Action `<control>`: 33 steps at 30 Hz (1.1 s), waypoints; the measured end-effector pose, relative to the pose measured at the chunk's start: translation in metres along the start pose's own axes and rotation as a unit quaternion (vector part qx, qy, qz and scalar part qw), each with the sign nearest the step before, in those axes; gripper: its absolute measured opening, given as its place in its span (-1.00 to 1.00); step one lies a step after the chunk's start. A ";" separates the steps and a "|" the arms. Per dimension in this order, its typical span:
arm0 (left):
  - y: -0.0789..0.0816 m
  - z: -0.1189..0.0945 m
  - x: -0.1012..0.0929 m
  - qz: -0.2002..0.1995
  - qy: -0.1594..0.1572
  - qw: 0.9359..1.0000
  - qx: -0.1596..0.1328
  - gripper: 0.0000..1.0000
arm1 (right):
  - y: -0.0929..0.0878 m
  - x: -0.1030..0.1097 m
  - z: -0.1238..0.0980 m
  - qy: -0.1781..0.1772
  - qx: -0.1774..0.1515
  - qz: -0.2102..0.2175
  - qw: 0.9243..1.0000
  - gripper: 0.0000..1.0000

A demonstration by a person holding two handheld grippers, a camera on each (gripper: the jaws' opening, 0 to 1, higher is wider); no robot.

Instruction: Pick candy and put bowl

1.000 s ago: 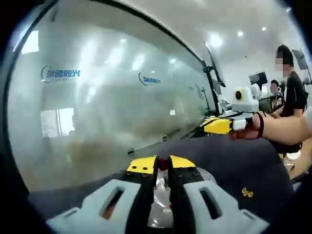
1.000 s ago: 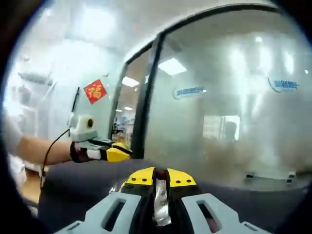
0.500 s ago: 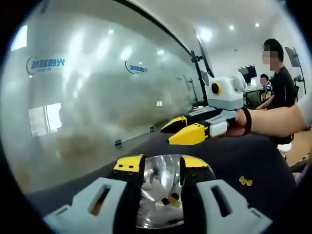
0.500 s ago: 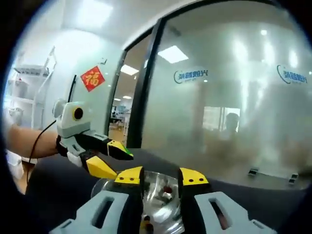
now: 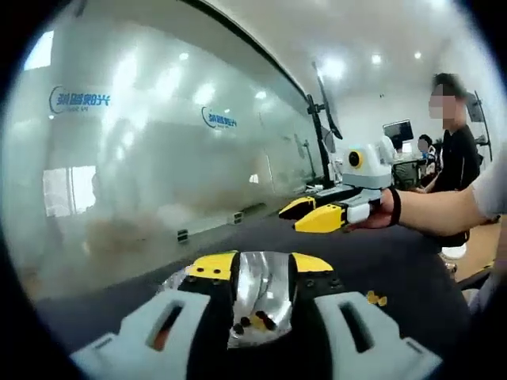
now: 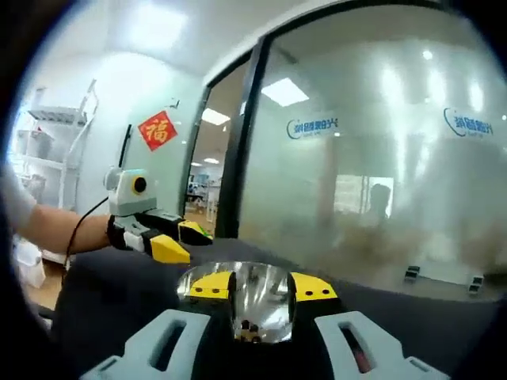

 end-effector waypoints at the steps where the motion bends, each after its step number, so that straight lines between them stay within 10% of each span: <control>1: -0.008 -0.012 -0.009 0.005 -0.008 1.000 0.008 -0.62 | -0.010 0.009 -0.020 0.018 0.002 0.001 1.000 -0.57; 6: -0.070 -0.081 -0.064 0.012 -0.104 0.990 0.097 -0.61 | -0.074 0.036 -0.106 0.044 0.088 -0.048 0.994 -0.61; 10: -0.094 -0.082 -0.059 0.032 -0.076 0.987 0.140 -0.61 | -0.091 0.051 -0.131 0.088 0.105 -0.007 0.991 -0.61; 33: -0.112 -0.018 -0.071 0.007 -0.128 0.978 0.167 -0.81 | -0.102 0.063 -0.051 0.190 0.146 0.020 0.971 -0.68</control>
Point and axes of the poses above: the point that each gripper's makers call its tool centre point, and the gripper's own axes: z roughly forward along the fingers, x roughly to its left, y roughly out of its top, the point moved 6 cm from there along -z, roughly backward along the fingers, and after that the axes turned 7 degrees about -z, right-handed, at the moved point
